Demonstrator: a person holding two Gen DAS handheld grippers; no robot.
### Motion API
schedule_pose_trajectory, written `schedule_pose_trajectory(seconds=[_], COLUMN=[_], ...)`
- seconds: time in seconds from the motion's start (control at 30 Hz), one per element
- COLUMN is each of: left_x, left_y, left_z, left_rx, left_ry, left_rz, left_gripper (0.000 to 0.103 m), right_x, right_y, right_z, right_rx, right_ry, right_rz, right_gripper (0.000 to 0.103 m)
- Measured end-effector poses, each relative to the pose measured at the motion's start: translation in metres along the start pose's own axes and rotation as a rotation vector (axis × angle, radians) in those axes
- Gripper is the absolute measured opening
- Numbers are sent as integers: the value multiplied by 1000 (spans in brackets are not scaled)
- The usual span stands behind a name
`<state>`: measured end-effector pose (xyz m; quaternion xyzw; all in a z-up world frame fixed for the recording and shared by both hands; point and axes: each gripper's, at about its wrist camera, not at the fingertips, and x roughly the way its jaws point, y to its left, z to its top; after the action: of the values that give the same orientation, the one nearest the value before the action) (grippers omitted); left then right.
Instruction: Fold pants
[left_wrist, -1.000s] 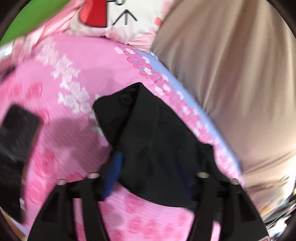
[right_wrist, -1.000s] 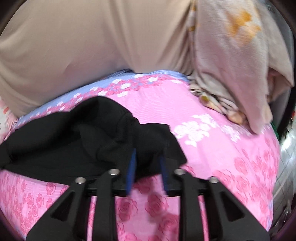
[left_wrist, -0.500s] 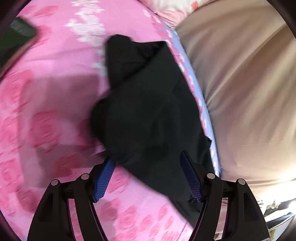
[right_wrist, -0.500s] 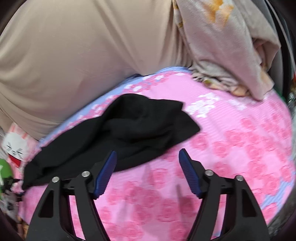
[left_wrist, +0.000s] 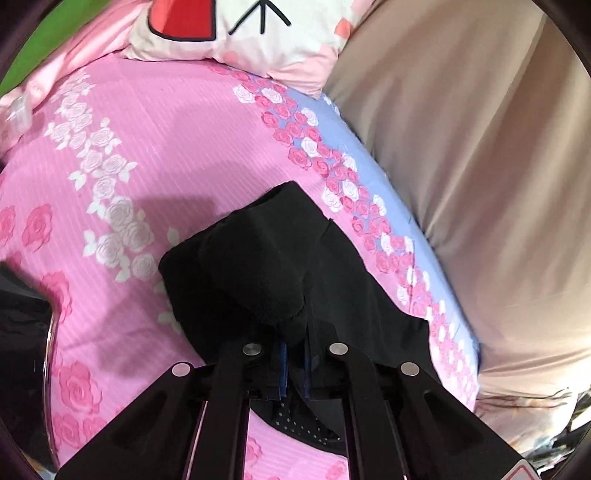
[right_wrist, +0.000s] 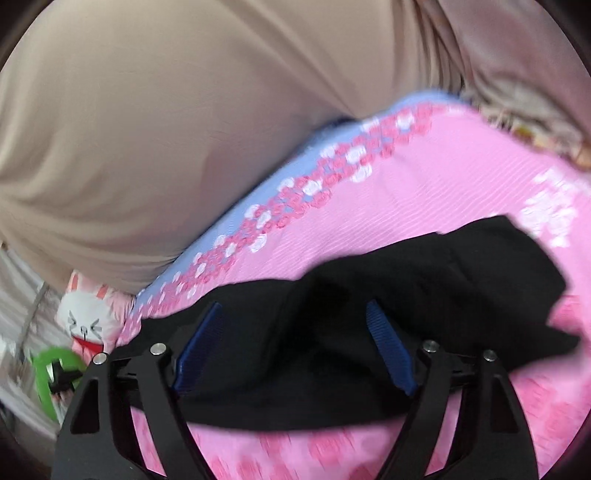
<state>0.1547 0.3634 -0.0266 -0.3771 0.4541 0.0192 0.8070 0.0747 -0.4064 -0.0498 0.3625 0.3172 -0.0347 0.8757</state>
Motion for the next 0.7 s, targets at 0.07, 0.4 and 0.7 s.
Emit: schedule_pose_trajectory(seconds=[0.07,0.4,0.7], left_x=[12,8,34], left_y=[8,2,33], left_z=[1,2,-11], left_rx=[2,129,94], left_ry=[9,-17,52], left_rz=[8,70,116], left_gripper=[4,4,6], right_x=[21,-48,-26], right_y=[-1,21,-37], right_z=[9,-13,-32], right_rx=[10,-279,-93], right_ry=[15,-97,-3], right_rz=[-106,-94,-124], right_gripper=[12,5,55])
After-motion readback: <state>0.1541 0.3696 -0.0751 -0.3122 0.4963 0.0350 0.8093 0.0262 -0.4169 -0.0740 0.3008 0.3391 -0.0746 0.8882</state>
